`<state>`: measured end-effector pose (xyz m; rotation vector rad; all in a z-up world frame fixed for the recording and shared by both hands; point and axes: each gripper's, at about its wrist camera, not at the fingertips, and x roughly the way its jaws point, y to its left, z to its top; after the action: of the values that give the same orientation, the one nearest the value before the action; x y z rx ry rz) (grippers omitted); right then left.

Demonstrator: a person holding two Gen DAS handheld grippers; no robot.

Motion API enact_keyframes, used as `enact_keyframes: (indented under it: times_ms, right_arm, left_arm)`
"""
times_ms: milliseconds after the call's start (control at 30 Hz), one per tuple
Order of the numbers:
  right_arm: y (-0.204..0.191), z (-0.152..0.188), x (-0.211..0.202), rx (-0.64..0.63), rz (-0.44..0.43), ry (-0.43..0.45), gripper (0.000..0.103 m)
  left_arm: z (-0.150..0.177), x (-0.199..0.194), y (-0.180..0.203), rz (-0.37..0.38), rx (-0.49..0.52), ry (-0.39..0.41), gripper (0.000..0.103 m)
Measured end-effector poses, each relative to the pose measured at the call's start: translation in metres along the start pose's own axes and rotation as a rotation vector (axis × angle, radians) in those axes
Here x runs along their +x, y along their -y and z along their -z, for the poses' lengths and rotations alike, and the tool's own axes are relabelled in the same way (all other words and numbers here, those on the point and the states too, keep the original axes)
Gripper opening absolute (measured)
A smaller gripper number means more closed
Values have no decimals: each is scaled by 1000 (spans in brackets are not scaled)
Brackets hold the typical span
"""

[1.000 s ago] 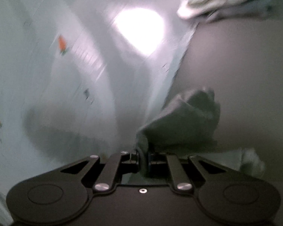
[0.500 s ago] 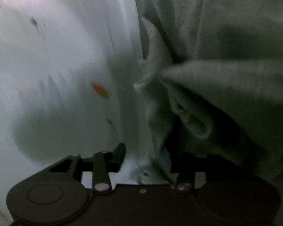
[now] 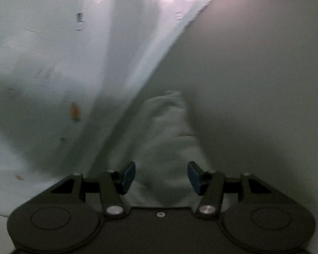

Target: Fold clothes

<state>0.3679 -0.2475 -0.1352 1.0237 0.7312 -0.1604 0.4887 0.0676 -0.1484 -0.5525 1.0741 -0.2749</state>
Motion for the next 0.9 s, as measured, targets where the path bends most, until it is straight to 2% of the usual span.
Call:
enact_keyframes:
  times_ms: [133,267,333,367,500,567,700,900]
  right_arm:
    - [13,-4,3,121,-37,-26,57]
    - [33,12,19,259,-48,-92,57]
    - [34,16,21,241,-17,-116,57]
    - [30,18,21,206,1,-121,57]
    - [11,22,18,26,71,-117,58]
    - [6,22,20,-2,82,-114,58]
    - [7,20,28,-6,89,-121,59]
    - [8,21,28,-37,99,-125,61]
  left_arm:
    - [5,11,20,-35,78,-15,72]
    - [15,26,21,-143,133,-46,72]
    - [21,28,17,-220,144,-56,72]
    - [24,25,12,-234,134,-55,72]
    - [30,5,-16,-240,52,-36,72]
    - [31,-6,-25,-246,16,-29,72]
    - [22,-28,-24,-160,3,27,72]
    - [0,-33,15,-12,67,99,80]
